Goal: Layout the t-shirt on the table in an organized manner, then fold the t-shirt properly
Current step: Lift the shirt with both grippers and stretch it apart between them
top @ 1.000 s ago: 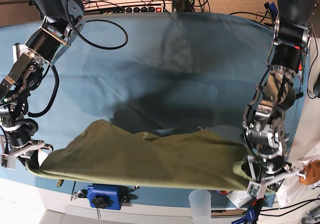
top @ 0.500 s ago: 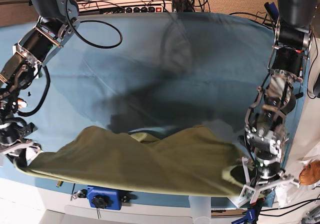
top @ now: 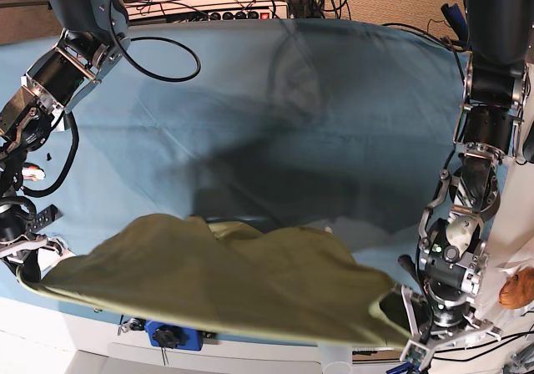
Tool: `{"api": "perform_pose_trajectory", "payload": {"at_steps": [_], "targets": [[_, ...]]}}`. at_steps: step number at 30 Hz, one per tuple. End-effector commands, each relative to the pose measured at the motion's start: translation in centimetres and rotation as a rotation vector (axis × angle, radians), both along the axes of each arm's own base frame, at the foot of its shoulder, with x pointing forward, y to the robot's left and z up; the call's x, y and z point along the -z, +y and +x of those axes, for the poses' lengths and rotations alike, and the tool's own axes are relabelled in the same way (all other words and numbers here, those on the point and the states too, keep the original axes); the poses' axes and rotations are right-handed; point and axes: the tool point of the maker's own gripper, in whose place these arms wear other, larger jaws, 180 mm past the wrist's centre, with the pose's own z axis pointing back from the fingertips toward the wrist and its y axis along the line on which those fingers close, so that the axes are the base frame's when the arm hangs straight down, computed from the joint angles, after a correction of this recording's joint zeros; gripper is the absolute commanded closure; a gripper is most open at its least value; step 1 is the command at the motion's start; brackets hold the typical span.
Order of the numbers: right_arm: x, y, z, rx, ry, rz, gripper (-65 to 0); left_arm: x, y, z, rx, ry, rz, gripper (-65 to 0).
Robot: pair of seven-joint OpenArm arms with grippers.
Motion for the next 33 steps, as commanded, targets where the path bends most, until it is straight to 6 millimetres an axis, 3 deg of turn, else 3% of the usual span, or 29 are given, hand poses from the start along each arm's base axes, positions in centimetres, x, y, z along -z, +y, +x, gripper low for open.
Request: {"api": "perform_pose_trajectory", "payload": {"at_steps": [1,8,16,22,27,30,33], "targets": [[-2.8,-0.5,0.0,0.008,-0.079,-0.018,0.0,-3.1,0.9,0.3,-0.028,-0.079,0.014,0.0],[-2.4,-0.4,0.0,0.005,-0.059,-0.013,0.0,-2.0,2.2,-0.2,-0.085,-0.016,0.019,0.0],[-2.3,1.0,0.0,-0.074,-0.053,0.018,0.0,-1.5,7.3,-1.7,-0.194,0.042,0.069,0.0],[-2.0,1.8,0.0,-0.113,-0.038,0.041,0.0,1.7,7.6,-3.2,-0.195,0.122,0.059,0.0],[-1.5,2.5,-0.4,-0.158,-0.028,0.045,0.0,2.6,6.5,-5.6,-0.176,0.091,0.036,0.0],[-1.7,3.0,-1.7,-0.215,-0.061,0.055,0.0,2.6,6.8,-7.5,-0.177,0.062,-0.004,0.0],[-2.3,2.1,-3.7,-0.195,-0.099,0.047,0.0,2.8,7.6,-9.7,-0.187,0.039,-0.041,0.0]]}}
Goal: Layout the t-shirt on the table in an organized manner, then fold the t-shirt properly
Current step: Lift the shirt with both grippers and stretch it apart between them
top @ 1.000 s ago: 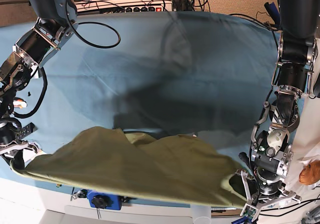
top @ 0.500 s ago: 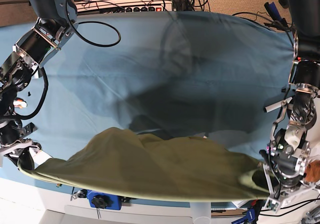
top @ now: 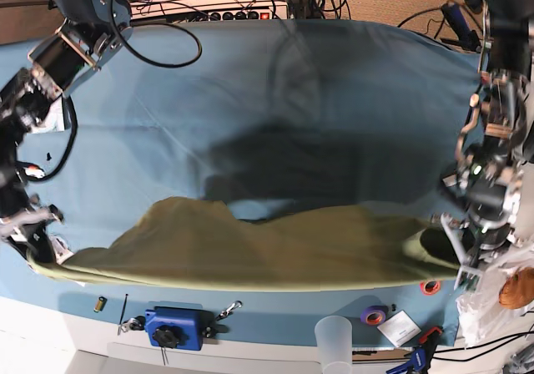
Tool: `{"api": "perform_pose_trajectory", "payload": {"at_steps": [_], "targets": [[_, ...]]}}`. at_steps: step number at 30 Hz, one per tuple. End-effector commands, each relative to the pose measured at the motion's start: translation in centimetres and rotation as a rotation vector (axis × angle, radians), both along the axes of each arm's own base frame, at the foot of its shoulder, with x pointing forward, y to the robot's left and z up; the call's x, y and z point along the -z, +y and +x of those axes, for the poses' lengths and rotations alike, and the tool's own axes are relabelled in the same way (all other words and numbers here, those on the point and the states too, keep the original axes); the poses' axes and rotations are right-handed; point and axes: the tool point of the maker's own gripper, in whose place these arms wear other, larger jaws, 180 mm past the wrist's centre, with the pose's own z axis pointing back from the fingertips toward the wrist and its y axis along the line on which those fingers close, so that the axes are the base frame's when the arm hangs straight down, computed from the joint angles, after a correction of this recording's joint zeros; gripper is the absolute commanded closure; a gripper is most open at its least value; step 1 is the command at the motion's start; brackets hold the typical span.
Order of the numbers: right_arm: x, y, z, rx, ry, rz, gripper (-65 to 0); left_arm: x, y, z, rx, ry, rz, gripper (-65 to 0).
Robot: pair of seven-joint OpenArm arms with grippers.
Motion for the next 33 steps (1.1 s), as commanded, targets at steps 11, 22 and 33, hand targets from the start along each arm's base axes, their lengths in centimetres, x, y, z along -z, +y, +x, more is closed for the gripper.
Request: {"api": "perform_pose_trajectory", "payload": {"at_steps": [11,22,33], "targets": [[-2.2,-0.9,-7.5,0.054,-0.088,-0.141,0.0,-3.2,3.0,-7.7,-0.076,-0.133,0.032,0.0],[-2.6,3.1,-12.9,0.057,-0.112,-0.226,0.0,-3.6,7.6,-13.1,-0.206,-0.117,0.104,0.0],[-1.2,2.6,-14.3,0.122,-0.048,-0.259,0.0,-4.1,4.0,-11.6,0.049,-0.164,-0.04,0.0]]}}
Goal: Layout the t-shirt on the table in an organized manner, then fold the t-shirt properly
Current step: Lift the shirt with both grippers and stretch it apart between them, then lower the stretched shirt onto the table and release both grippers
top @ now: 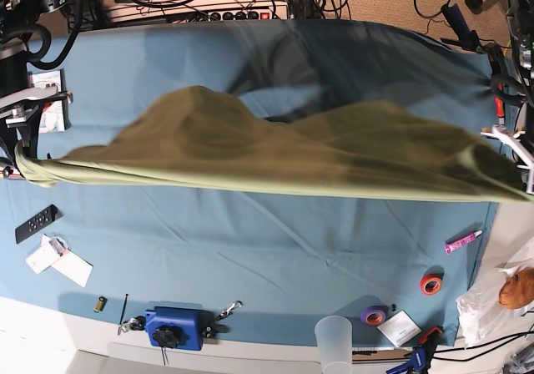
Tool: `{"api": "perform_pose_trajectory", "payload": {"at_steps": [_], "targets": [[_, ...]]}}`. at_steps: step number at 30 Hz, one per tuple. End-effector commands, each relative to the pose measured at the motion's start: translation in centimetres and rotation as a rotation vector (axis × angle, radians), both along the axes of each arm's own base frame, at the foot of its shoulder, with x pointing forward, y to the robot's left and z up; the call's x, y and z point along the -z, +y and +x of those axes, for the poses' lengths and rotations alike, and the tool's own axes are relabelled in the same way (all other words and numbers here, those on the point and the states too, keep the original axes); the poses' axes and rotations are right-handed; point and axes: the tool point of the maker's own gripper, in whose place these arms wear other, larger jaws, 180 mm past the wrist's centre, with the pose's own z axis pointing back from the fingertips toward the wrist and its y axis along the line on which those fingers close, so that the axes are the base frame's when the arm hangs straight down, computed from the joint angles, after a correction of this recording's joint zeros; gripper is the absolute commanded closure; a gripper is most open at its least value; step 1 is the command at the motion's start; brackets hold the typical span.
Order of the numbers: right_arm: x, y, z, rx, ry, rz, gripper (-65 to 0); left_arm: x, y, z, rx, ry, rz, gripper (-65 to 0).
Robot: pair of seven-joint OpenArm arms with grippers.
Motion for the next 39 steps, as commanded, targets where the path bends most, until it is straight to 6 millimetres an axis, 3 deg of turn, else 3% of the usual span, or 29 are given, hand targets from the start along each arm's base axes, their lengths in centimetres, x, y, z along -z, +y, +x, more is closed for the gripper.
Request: {"api": "perform_pose_trajectory", "payload": {"at_steps": [1,6,15,21,28,34,39], "targets": [[-1.0,-0.3,0.1,0.005,-0.04,-0.01,0.0,-1.8,0.1,0.4,0.009,-0.059,0.031,0.0],[1.7,-2.8,0.6,0.038,-0.01,0.114,0.0,-3.4,-0.9,2.0,0.077,-0.14,-0.033,0.0],[6.1,-5.5,2.9,0.069,0.065,0.239,0.0,0.5,-3.0,9.3,0.267,-0.057,-0.241,0.0],[9.0,-5.1,6.0,0.05,0.121,0.271,0.0,1.8,-7.0,14.4,0.35,-0.021,-0.239,0.0],[12.0,-6.1,9.2,0.129,0.186,0.306,0.0,4.0,-13.0,19.4,0.43,0.044,-0.281,0.0],[12.6,-7.6,10.3,0.192,0.184,0.298,0.0,5.7,-16.0,23.2,0.432,0.045,-0.32,0.0],[12.9,-8.7,10.1,0.252,0.192,0.284,0.0,6.6,-18.7,25.2,0.465,0.053,-0.407,0.0]]}}
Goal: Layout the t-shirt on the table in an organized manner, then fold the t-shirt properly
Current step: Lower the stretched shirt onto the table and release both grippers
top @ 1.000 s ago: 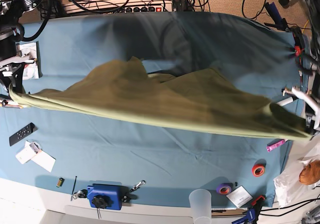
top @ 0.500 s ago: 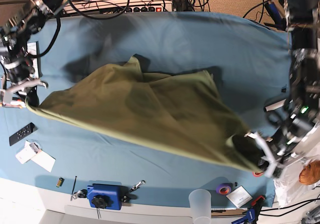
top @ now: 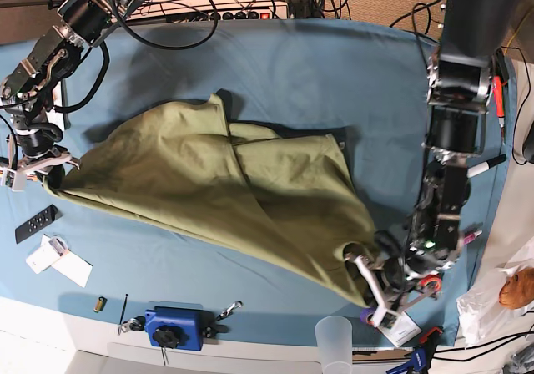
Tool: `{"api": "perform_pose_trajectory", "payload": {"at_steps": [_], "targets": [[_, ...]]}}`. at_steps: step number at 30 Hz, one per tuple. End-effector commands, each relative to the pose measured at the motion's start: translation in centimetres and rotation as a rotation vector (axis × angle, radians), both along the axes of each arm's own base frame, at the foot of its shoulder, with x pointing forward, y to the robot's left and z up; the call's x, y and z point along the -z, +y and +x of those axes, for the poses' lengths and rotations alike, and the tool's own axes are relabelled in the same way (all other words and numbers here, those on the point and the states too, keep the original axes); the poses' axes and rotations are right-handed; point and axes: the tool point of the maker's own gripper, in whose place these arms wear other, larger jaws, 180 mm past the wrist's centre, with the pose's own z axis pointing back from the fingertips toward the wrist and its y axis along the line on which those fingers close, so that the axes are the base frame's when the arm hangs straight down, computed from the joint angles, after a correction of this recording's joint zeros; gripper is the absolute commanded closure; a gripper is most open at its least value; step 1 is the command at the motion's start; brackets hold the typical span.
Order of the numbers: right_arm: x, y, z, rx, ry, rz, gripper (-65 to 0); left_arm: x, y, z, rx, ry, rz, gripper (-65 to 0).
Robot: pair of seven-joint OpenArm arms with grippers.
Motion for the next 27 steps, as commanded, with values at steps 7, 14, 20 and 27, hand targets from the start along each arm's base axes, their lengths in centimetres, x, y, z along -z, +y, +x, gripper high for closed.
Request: {"api": "perform_pose_trajectory", "payload": {"at_steps": [7,14,20,27], "targets": [[-1.3,-1.0,0.2,0.015,-0.007,-0.05,-1.6,-3.2,-2.3,1.5,0.038,-0.096,-0.075,-7.7],[-2.1,-1.1,0.5,0.017,-0.052,-0.061,-22.0,-3.2,-2.4,1.6,0.038,-0.097,-0.075,-29.6],[-2.9,-1.3,0.8,0.023,-0.092,-0.069,-22.0,-3.3,-2.4,1.6,0.038,-0.098,-0.075,-29.6],[-7.5,-5.3,1.6,0.155,-0.151,-0.155,-21.9,-3.8,-1.8,1.9,0.026,-0.105,-0.071,-29.6]]}}
